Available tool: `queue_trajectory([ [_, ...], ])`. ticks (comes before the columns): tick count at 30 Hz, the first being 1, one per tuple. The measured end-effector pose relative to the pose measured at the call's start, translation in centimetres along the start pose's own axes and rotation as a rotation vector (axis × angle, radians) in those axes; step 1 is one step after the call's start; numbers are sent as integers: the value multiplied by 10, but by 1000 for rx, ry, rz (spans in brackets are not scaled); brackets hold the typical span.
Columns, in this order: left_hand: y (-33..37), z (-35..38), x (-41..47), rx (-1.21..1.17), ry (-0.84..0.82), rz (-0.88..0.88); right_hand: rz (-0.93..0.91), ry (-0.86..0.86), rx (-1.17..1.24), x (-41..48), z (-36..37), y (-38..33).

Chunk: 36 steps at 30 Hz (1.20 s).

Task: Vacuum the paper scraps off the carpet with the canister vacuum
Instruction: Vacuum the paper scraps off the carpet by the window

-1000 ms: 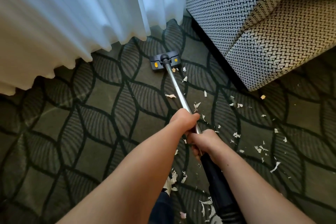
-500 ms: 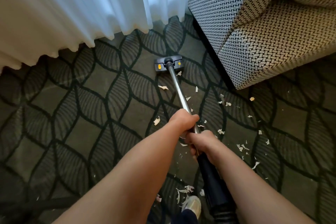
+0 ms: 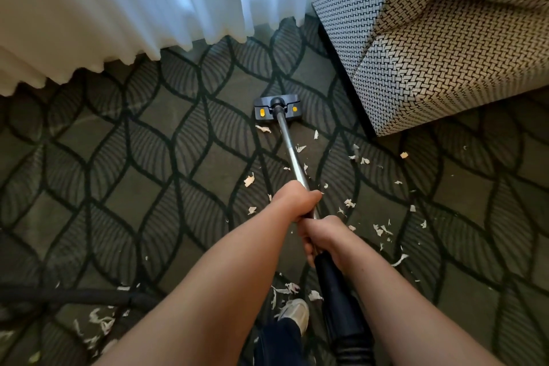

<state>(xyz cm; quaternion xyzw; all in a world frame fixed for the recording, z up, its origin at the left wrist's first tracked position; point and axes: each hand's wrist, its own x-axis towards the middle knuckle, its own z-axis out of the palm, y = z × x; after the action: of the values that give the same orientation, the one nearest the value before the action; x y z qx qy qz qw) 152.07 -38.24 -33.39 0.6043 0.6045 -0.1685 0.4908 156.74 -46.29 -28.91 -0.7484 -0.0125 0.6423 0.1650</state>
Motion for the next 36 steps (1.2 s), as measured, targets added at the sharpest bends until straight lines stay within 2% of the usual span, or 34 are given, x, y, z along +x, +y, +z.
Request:
queue_trajectory([
  [8, -36, 8, -28, 25, 18, 19, 23, -5, 15, -18, 29, 32],
  [17, -110, 5, -57, 41, 21, 62, 24, -3, 61, -36, 94, 76],
  [36, -211, 29, -129, 104, -54, 97, 51, 37, 78, -77, 170, 176],
])
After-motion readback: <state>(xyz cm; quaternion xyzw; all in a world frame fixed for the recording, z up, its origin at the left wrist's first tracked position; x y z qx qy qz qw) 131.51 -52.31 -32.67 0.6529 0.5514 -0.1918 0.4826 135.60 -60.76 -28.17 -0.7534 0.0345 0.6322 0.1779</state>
